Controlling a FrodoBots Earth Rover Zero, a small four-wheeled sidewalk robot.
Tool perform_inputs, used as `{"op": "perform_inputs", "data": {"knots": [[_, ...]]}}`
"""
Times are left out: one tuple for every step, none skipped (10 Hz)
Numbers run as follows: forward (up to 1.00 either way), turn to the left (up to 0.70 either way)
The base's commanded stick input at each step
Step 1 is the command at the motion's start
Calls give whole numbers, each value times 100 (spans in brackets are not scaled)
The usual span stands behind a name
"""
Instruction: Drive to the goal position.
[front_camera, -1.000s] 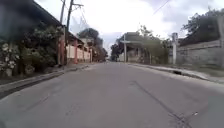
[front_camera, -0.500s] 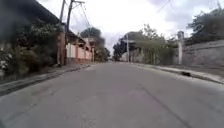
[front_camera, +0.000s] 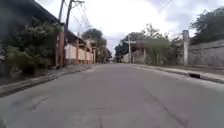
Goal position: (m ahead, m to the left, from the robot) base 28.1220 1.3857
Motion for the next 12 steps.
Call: {"op": "perform_inputs", "data": {"knots": [[100, 5], [100, 5], [100, 5], [100, 5], [100, 5], [100, 5], [100, 5], [100, 5], [100, 5], [100, 5], [100, 5], [100, 5]]}}
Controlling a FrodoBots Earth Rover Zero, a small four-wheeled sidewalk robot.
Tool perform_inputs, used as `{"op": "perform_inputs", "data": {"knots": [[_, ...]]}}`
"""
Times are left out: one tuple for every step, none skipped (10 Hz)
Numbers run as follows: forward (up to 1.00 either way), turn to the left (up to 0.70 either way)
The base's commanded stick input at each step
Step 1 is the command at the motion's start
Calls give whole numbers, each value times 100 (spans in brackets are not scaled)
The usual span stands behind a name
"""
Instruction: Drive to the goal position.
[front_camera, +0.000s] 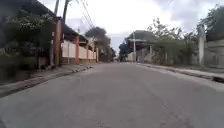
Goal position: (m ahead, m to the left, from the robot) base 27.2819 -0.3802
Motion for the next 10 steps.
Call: {"op": "perform_inputs", "data": {"knots": [[100, 5], [100, 5], [100, 5], [100, 5], [100, 5], [100, 5], [100, -22], [100, -35], [100, -23], [100, 5]]}}
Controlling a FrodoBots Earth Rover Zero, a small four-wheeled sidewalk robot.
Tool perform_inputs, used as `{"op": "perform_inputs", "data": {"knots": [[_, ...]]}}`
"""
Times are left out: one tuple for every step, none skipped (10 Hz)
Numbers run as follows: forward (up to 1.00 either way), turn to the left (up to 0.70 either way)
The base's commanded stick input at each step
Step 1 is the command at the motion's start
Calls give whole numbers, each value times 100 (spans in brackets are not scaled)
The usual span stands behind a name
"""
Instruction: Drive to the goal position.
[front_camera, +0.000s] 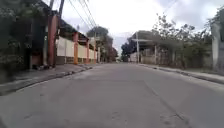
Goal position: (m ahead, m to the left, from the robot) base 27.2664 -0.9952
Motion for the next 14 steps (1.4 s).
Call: {"op": "perform_inputs", "data": {"knots": [[100, 5], [100, 5], [100, 5], [100, 5], [100, 5], [100, 5], [100, 5], [100, 5], [100, 5], [100, 5], [100, 5], [100, 5], [100, 5], [100, 5]]}}
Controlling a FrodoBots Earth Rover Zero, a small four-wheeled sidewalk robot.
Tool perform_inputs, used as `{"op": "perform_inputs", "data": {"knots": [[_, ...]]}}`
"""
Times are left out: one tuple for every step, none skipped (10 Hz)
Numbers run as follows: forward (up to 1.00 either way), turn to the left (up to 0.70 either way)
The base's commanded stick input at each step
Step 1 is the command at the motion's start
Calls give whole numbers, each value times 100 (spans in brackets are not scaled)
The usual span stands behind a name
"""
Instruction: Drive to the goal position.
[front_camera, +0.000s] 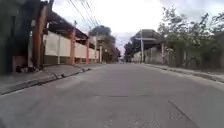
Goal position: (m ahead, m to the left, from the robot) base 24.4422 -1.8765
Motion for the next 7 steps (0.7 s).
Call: {"op": "perform_inputs", "data": {"knots": [[100, 5], [100, 5], [100, 5], [100, 5], [100, 5], [100, 5], [100, 5]]}}
